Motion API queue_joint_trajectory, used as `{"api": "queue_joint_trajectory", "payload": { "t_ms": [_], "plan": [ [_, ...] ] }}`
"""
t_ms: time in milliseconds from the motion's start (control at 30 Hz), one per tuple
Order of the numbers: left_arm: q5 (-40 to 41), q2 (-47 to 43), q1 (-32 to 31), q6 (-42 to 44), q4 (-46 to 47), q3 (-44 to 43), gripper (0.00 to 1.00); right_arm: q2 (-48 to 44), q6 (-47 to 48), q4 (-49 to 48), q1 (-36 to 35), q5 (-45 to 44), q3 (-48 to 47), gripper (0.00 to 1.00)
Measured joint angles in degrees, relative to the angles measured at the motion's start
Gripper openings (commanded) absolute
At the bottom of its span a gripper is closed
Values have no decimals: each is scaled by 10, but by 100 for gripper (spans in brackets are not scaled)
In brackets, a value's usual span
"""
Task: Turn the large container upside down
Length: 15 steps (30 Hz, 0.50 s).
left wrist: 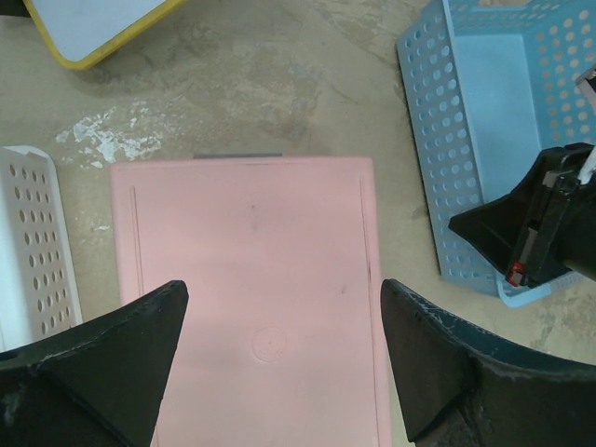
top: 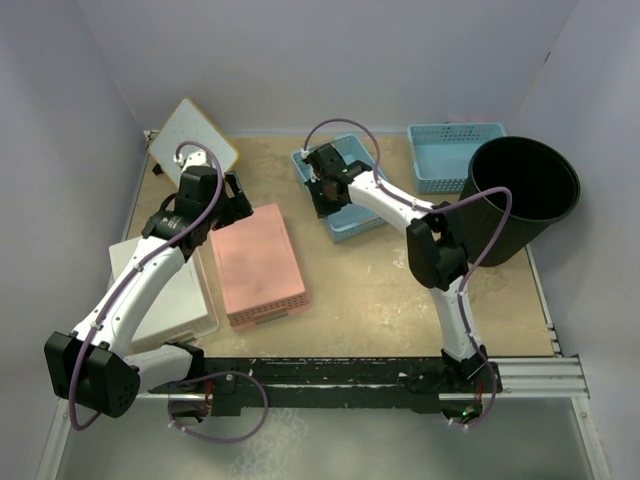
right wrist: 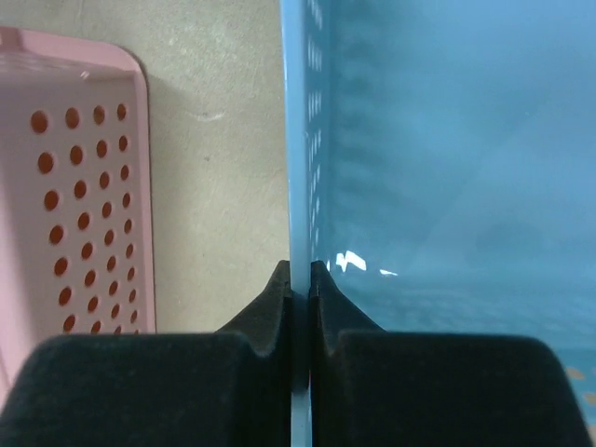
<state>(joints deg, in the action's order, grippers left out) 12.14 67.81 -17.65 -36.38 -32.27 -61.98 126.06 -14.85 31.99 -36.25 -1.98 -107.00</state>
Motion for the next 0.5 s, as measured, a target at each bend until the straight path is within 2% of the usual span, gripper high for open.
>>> {"api": "queue_joint_trajectory", "payload": {
  "t_ms": [233, 367, 500],
  "plan": [
    [-7, 0, 0, 0, 3, 0, 83, -77, -2, 23, 7, 17, 2, 0],
    [-17, 0, 0, 0, 19, 3, 84, -176, -43, -5, 35, 116, 30, 0],
    [-19, 0, 0, 0, 30, 7, 84, -247, -106, -80, 87, 231, 74, 0]
  ]
}}
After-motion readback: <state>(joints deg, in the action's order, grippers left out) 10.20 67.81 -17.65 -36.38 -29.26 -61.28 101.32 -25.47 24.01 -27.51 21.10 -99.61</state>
